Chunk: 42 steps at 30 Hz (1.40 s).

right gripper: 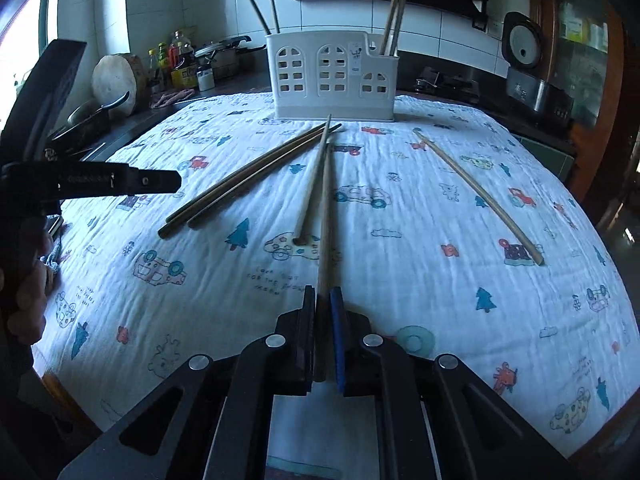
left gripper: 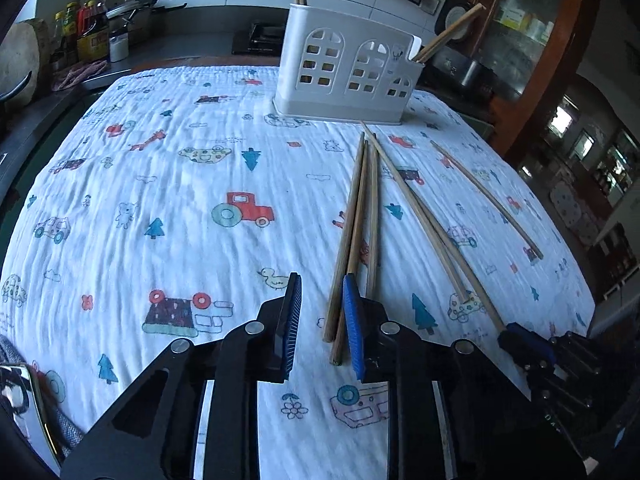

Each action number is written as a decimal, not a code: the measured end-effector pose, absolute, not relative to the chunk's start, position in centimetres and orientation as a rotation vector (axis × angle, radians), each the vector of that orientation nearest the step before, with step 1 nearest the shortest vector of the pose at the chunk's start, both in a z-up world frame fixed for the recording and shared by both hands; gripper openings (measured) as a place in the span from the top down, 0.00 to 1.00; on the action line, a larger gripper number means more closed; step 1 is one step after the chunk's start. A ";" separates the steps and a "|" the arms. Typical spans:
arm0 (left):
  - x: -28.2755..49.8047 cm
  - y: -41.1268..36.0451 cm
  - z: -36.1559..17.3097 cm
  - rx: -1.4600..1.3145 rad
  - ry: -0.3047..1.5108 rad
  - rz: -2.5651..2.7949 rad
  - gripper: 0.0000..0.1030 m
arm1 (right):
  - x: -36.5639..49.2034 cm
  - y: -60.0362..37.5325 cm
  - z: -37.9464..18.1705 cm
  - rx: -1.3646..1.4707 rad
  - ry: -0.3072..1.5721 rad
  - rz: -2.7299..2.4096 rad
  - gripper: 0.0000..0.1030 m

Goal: Organize utensils
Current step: 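Grasp a chopstick with the right tool while the left tool grasps another, then carry the left tool's chopstick into the holder while the right tool carries its own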

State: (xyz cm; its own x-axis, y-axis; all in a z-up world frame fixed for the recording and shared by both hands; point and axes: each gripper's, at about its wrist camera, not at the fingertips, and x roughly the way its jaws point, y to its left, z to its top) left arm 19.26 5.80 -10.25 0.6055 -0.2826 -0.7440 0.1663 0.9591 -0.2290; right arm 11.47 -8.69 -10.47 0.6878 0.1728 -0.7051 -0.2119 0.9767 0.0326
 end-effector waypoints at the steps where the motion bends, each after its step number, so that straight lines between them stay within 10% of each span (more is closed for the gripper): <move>1: 19.5 5.5 -10.4 -0.130 0.888 -0.264 0.82 | 11.5 -9.1 -10.4 -0.046 0.785 0.212 0.93; 29: 21.4 3.2 -11.7 -0.071 0.925 -0.253 0.93 | 11.5 -10.8 -10.7 -0.024 0.770 0.237 0.93; 42: 19.8 3.8 -2.8 -0.054 0.735 -0.296 0.95 | 12.2 -11.6 -3.0 -0.095 0.611 0.285 0.93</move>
